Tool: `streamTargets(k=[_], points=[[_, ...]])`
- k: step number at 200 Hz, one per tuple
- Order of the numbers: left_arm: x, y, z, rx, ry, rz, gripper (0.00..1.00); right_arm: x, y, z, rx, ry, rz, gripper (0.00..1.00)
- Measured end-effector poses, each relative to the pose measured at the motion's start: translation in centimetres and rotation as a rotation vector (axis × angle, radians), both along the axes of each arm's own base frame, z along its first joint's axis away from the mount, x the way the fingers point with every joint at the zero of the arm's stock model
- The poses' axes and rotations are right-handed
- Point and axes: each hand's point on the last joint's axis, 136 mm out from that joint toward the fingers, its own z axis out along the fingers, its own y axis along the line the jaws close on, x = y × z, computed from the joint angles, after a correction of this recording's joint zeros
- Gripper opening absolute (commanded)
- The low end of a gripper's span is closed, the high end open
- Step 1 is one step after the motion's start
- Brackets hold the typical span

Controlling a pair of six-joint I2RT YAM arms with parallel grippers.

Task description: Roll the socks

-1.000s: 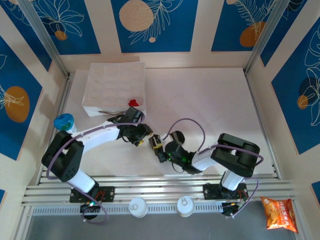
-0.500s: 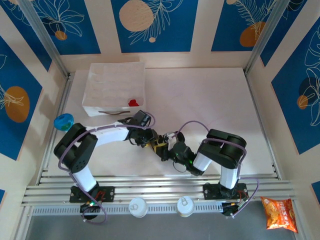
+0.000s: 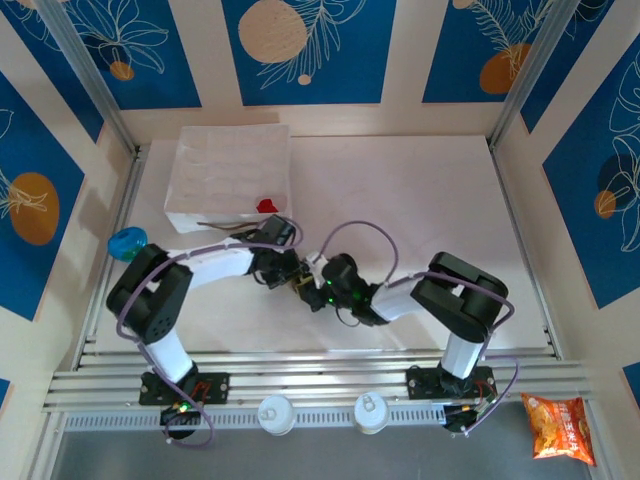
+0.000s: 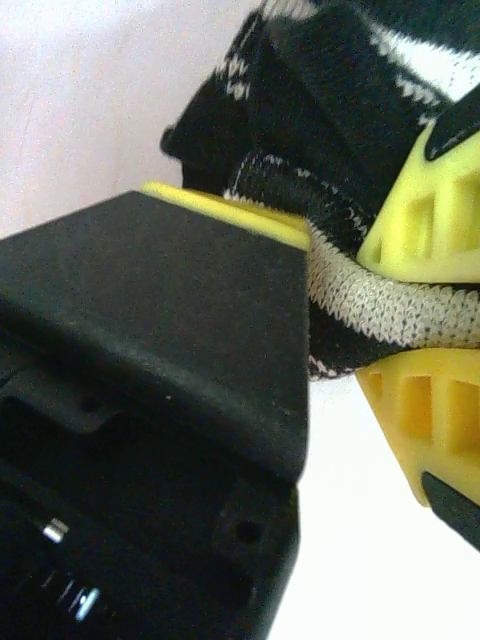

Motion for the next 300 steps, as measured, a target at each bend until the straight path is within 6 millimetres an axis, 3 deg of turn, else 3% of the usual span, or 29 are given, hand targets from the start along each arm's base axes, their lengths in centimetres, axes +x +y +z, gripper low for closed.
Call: streamTargets(k=[15, 37, 68, 94, 116, 136, 159, 172, 226, 300], points=[[-1.0, 2.5, 0.1, 0.021, 0.023, 0.098, 0.0, -0.3, 1.8, 0.2, -0.06, -0.037, 0.137, 0.38], [-3.6, 5.2, 0.0, 0.031, 0.066, 0.248, 0.0, -1.5, 3.3, 0.8, -0.111, -0.09, 0.322, 0.42], [-6.2, 6.8, 0.0, 0.079, 0.116, 0.407, 0.0, -3.0, 2.9, 2.9, -0.118, -0.126, 0.436, 0.43], [-7.4, 7.0, 0.2, 0.18, 0.153, 0.478, 0.0, -2.7, 0.6, 6.2, -0.005, -0.064, 0.309, 0.43], [-7.5, 6.4, 0.2, 0.259, 0.191, 0.507, 0.0, -3.4, -1.7, 6.6, 0.076, 0.08, 0.15, 0.38], [-7.4, 5.9, 0.1, 0.32, 0.217, 0.513, 0.0, -6.1, -2.3, 5.6, 0.073, 0.148, 0.084, 0.39], [-7.7, 5.3, -0.1, 0.346, 0.227, 0.509, 0.0, -10.6, -1.1, 5.0, 0.027, 0.101, 0.143, 0.41], [-7.7, 5.2, -0.1, 0.355, 0.229, 0.511, 0.0, -11.9, -0.7, 4.6, 0.007, 0.059, 0.162, 0.44], [-7.5, 4.9, 0.0, 0.45, 0.277, 0.487, 0.0, -10.2, -0.8, 0.9, -0.203, -0.132, 0.163, 0.53], [-7.9, 4.2, 0.0, 0.565, 0.4, 0.389, 0.0, -9.2, 1.6, 1.8, -0.308, -0.402, 0.301, 0.55]])
